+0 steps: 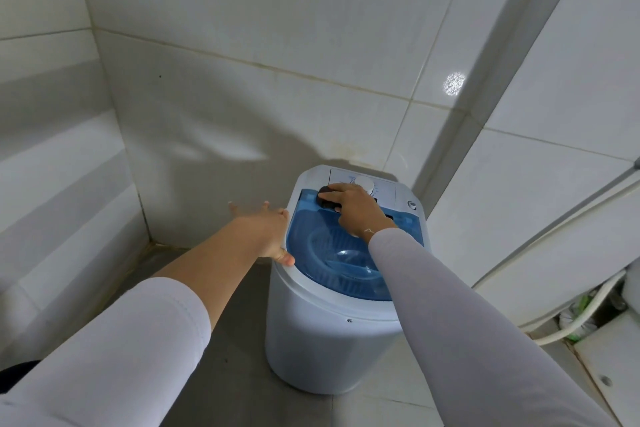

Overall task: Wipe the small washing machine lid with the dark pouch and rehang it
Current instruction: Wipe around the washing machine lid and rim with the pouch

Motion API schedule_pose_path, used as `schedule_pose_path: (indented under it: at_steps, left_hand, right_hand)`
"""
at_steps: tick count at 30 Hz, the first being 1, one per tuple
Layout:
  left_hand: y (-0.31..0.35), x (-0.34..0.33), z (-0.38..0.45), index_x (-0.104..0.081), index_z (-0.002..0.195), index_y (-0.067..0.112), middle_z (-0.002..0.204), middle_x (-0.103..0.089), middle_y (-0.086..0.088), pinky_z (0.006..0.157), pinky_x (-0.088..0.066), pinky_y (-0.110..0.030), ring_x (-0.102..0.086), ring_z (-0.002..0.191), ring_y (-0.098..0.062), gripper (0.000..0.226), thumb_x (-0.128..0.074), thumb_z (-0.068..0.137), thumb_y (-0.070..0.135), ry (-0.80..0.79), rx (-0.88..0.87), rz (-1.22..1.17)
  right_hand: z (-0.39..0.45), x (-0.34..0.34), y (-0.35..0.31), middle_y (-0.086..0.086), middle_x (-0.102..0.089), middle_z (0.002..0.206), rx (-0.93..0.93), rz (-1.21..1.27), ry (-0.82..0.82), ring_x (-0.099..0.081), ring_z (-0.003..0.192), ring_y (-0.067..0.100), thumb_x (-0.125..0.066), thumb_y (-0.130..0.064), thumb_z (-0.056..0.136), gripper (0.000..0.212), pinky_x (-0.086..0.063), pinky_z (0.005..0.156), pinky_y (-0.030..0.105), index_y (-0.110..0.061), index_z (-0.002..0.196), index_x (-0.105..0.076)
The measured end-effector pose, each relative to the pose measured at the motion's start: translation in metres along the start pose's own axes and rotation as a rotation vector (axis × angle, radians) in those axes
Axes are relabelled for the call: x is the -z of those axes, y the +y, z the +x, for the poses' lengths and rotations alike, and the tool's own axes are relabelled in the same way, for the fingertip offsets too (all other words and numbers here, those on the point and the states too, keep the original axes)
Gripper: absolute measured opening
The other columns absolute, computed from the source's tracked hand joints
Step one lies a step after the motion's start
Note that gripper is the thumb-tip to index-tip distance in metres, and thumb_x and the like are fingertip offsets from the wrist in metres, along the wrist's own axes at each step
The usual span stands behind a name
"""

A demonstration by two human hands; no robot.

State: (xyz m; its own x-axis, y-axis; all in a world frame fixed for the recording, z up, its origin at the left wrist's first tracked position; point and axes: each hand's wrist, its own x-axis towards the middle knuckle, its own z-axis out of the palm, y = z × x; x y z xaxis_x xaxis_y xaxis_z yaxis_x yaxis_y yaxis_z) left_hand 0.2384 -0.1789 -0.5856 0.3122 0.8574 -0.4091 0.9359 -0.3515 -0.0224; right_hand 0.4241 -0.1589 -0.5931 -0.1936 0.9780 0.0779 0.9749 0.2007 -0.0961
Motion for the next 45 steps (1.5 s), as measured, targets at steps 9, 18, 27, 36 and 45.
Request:
schedule_pose_path:
  at_steps: [9,18,27,36,45]
  left_hand:
    - [-0.001,0.000,-0.004,-0.010,0.153,0.019,0.162,-0.015,-0.002,0.114,-0.013,-0.066,-0.003,0.151,-0.024,0.095,-0.058,0.083,0.060,0.023,-0.002,0.028]
    - [-0.002,-0.003,0.002,-0.010,0.153,0.020,0.161,-0.016,-0.003,0.112,-0.014,-0.068,-0.008,0.150,-0.026,0.097,-0.058,0.081,0.063,0.026,0.004,0.045]
    - [-0.002,-0.007,0.006,-0.014,0.152,0.022,0.161,-0.019,-0.004,0.113,-0.013,-0.067,-0.012,0.150,-0.028,0.097,-0.059,0.078,0.065,0.057,0.023,0.036]
    - [0.000,-0.014,-0.005,-0.020,0.152,0.021,0.161,-0.019,-0.004,0.115,-0.013,-0.065,-0.007,0.151,-0.025,0.087,-0.058,0.083,0.058,0.097,0.005,-0.085]
    - [0.000,-0.018,-0.015,-0.018,0.151,0.020,0.160,-0.021,-0.003,0.116,-0.017,-0.061,-0.008,0.151,-0.024,0.101,-0.068,0.074,0.060,0.067,-0.036,-0.187]
  right_hand:
    - [-0.018,0.006,0.029,0.002,-0.046,0.143,-0.033,0.054,0.021,-0.043,0.128,0.028,-0.048,0.009,0.085,0.054,-0.039,0.107,0.039,-0.023,0.128,-0.055]
    - [-0.045,0.008,0.070,0.005,-0.049,0.140,-0.143,0.090,0.064,-0.045,0.128,0.029,-0.053,0.008,0.084,0.054,-0.033,0.114,0.036,-0.021,0.128,-0.055]
    - [-0.070,0.014,0.098,0.004,-0.056,0.135,-0.274,0.158,0.149,-0.051,0.122,0.029,-0.050,0.006,0.085,0.045,-0.034,0.107,0.029,-0.018,0.122,-0.061]
    - [-0.083,0.030,0.098,0.010,-0.065,0.118,-0.335,0.113,0.089,-0.058,0.106,0.031,-0.045,0.007,0.083,0.043,-0.046,0.093,0.034,-0.018,0.110,-0.067]
    - [-0.023,0.058,0.019,0.009,-0.062,0.120,-0.003,0.016,0.068,-0.057,0.108,0.031,-0.047,0.008,0.083,0.042,-0.047,0.095,0.039,-0.016,0.113,-0.064]
